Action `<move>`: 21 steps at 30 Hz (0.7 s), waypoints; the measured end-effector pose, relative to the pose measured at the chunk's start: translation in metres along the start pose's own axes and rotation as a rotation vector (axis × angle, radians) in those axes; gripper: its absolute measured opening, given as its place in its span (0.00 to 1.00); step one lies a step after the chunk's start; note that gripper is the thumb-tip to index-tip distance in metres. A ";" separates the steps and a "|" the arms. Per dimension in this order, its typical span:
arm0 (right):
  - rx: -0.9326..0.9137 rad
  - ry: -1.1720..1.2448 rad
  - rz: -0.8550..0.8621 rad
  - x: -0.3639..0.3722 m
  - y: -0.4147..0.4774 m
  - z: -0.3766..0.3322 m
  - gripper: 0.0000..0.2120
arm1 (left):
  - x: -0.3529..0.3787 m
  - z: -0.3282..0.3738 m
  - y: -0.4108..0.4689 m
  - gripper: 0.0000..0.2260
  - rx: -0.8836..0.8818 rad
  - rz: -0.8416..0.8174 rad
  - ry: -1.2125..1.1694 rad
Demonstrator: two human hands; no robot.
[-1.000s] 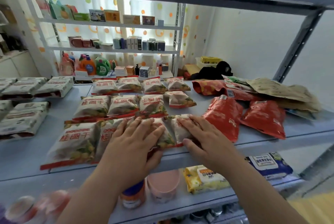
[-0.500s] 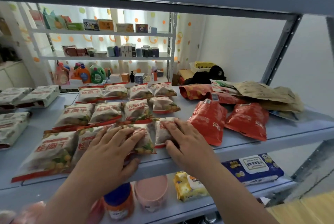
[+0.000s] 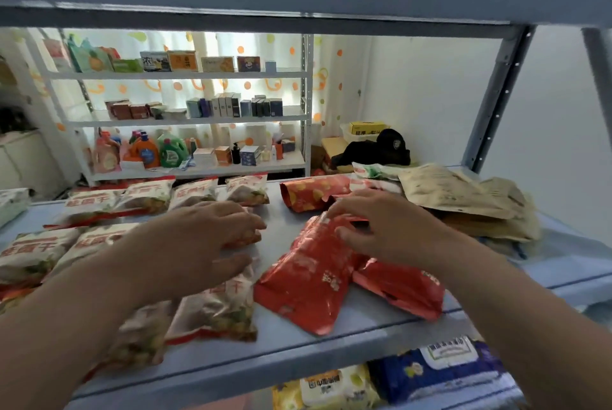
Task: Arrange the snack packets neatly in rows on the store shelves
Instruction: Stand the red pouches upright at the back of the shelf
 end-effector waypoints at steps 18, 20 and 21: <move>-0.160 -0.535 -0.152 0.014 0.092 0.076 0.30 | 0.063 -0.074 0.225 0.20 -0.191 -0.272 -0.124; -0.173 -0.495 -0.136 0.013 0.088 0.073 0.28 | 0.072 -0.079 0.227 0.18 -0.183 -0.339 -0.106; -0.175 -0.467 -0.143 0.012 0.087 0.073 0.28 | 0.075 -0.082 0.226 0.16 -0.176 -0.345 -0.083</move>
Point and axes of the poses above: each hand's wrist, its own y-axis towards the middle knuckle, its own x-axis out of the palm, z = x × y, the point moved 4 cm from there along y, towards the middle knuckle, and after that the axes turned 13 degrees about x, right-handed, at the moved point
